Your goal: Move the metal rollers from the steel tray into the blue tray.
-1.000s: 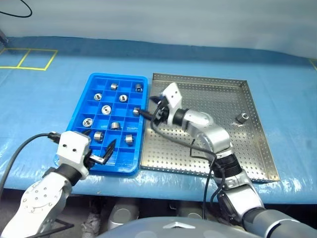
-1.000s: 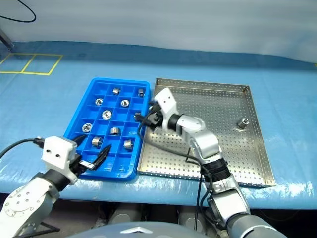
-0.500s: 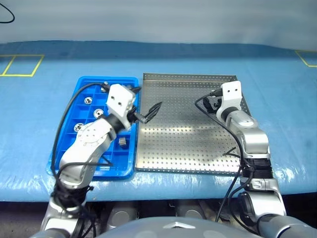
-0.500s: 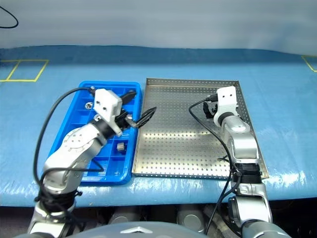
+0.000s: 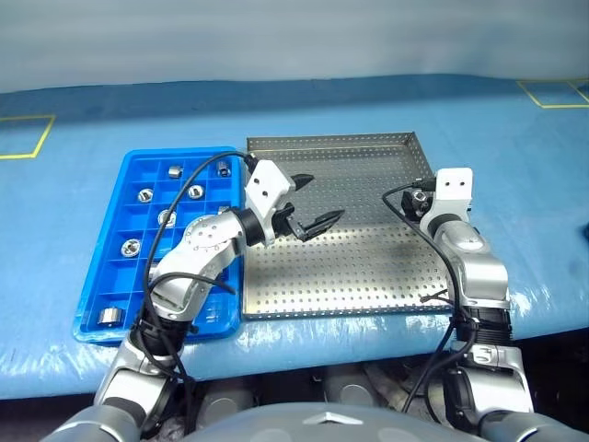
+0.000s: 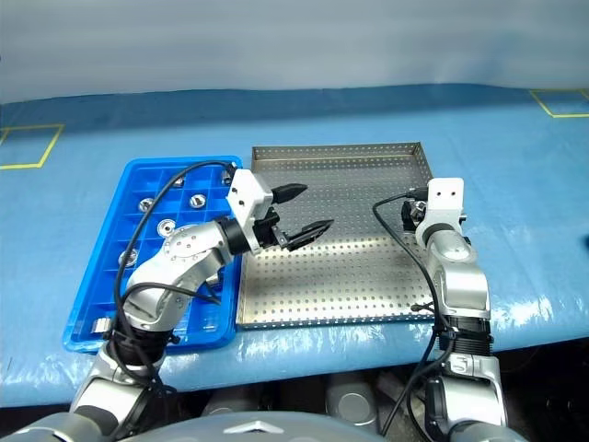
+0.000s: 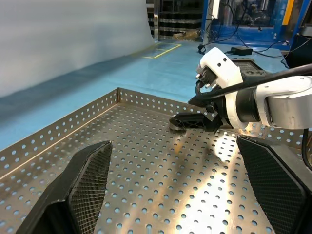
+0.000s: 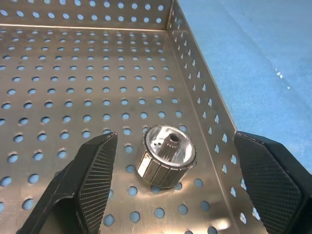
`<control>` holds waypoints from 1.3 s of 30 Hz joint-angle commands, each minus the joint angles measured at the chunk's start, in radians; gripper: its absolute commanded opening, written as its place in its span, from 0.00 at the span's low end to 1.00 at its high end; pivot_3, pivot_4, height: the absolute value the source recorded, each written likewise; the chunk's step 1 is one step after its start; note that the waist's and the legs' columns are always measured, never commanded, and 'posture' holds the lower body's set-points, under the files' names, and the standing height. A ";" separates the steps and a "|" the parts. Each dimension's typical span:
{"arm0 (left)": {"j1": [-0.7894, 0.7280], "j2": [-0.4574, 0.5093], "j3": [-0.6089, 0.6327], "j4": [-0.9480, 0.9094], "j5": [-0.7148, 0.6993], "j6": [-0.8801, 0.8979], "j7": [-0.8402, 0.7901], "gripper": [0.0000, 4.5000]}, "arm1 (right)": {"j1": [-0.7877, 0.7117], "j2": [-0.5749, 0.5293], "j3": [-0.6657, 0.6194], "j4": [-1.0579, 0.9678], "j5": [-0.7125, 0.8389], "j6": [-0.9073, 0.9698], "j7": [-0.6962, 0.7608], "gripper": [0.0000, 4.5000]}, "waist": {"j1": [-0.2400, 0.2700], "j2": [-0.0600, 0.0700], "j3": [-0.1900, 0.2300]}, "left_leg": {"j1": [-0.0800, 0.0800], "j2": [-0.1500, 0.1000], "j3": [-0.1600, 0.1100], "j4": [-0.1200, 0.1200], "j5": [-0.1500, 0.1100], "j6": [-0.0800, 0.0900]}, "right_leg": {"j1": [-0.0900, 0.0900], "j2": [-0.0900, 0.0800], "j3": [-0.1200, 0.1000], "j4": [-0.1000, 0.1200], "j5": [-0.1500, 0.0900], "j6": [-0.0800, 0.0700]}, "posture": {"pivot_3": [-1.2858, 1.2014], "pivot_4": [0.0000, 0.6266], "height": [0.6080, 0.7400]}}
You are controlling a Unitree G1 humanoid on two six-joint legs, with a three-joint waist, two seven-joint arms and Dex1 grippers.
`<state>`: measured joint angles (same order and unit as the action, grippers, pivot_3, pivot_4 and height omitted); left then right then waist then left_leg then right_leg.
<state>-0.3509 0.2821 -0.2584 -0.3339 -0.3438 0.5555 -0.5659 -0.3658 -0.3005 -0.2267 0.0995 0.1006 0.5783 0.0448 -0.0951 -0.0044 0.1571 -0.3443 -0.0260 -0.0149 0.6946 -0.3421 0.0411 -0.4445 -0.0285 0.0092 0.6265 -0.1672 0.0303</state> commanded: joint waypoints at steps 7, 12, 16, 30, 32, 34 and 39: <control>0.044 0.015 0.018 -0.092 0.024 -0.003 0.033 1.00 | -0.052 0.021 -0.013 0.060 0.031 -0.043 0.013 0.89 | 0.009 0.000 0.000 | 0.000 0.000 0.004 0.001 -0.001 0.003 | 0.000 0.000 0.004 0.000 0.001 0.002 | 0.46 0.24 1.00; 0.050 0.023 0.022 -0.101 0.025 0.001 0.041 1.00 | -0.074 0.024 -0.021 0.137 0.030 -0.072 0.006 0.89 | 0.015 0.000 0.000 | 0.000 0.000 0.005 0.001 -0.001 0.003 | -0.001 -0.001 0.005 -0.001 0.002 0.003 | 0.47 0.24 1.00; 0.053 0.029 0.019 -0.106 0.026 0.003 0.043 1.00 | -0.093 0.023 -0.020 0.182 0.030 -0.092 0.005 0.89 | 0.018 0.000 0.000 | 0.000 0.000 0.006 0.001 -0.001 0.003 | -0.001 -0.001 0.005 -0.001 0.002 0.003 | 0.47 0.24 1.00; 0.055 0.042 0.026 -0.111 0.037 0.000 0.051 1.00 | -0.126 0.031 -0.006 0.248 0.034 -0.103 0.007 0.40 | 0.020 0.000 0.000 | 0.000 0.000 0.006 0.001 -0.001 0.004 | -0.001 -0.005 0.006 -0.001 0.002 0.003 | 0.47 0.24 1.00; 0.056 0.043 0.025 -0.111 0.037 -0.001 0.051 1.00 | -0.123 0.035 -0.005 0.240 0.037 -0.104 0.010 0.40 | 0.020 0.000 0.000 | 0.000 0.000 0.006 0.001 -0.002 0.004 | -0.001 -0.005 0.006 -0.001 0.002 0.003 | 0.47 0.24 1.00; 0.056 0.043 0.025 -0.110 0.037 -0.001 0.052 1.00 | -0.119 0.040 -0.004 0.226 0.044 -0.104 0.017 0.39 | 0.020 0.000 0.000 | 0.000 0.000 0.006 0.001 -0.002 0.004 | -0.001 -0.005 0.006 -0.001 0.002 0.003 | 0.47 0.24 1.00; 0.057 0.052 0.033 -0.115 0.033 0.000 0.047 1.00 | -0.114 0.039 0.012 0.183 0.049 -0.111 0.051 0.39 | 0.020 0.000 0.000 | 0.000 0.000 0.006 0.001 -0.002 0.004 | -0.001 -0.006 0.006 -0.001 0.002 0.003 | 0.47 0.24 1.00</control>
<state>-0.2922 0.3256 -0.2450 -0.3943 -0.3128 0.5619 -0.5186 -0.4750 -0.2610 -0.2133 0.3440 0.1345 0.4854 0.0819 -0.0749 -0.0041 0.1571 -0.3440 -0.0263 -0.0087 0.6958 -0.3439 0.0453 -0.4457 -0.0341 0.0148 0.6258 -0.1651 0.0336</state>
